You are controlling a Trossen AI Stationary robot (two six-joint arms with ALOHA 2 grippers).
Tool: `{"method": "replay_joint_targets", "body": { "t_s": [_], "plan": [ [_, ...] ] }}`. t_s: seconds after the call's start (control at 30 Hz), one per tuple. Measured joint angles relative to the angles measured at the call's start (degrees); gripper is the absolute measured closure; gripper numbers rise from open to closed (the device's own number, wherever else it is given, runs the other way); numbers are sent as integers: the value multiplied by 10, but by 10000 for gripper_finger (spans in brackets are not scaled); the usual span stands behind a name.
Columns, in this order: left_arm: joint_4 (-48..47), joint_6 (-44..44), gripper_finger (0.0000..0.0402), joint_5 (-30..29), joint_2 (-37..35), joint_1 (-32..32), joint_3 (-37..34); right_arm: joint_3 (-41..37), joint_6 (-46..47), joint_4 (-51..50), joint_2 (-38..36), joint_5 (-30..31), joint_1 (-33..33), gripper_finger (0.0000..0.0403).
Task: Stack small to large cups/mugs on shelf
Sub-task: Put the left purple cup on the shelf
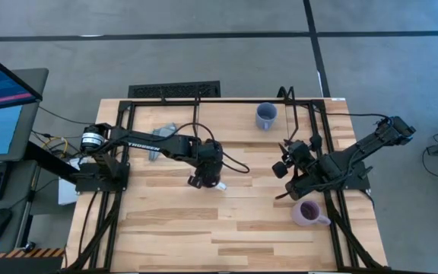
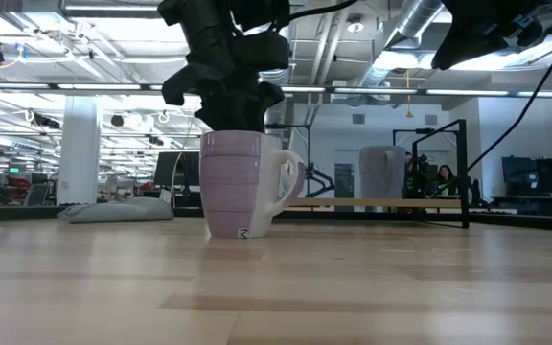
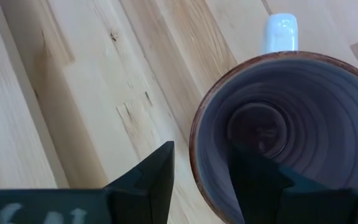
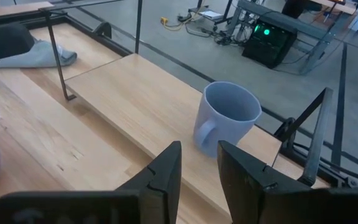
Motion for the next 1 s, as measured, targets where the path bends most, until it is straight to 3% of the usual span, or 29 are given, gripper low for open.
{"method": "replay_joint_targets", "body": {
  "t_s": [0.3, 0.73, 1.0],
  "plan": [
    [-15, -4, 262, 2, -6, -10, 0, 0, 0, 0, 0, 0, 0, 278],
    [-35, -32, 262, 4, -72, -16, 1, 0, 0, 0, 0, 0, 0, 278],
    [-37, -43, 262, 4, -159, -10, 1, 0, 0, 0, 0, 0, 0, 278]
  ]
}}
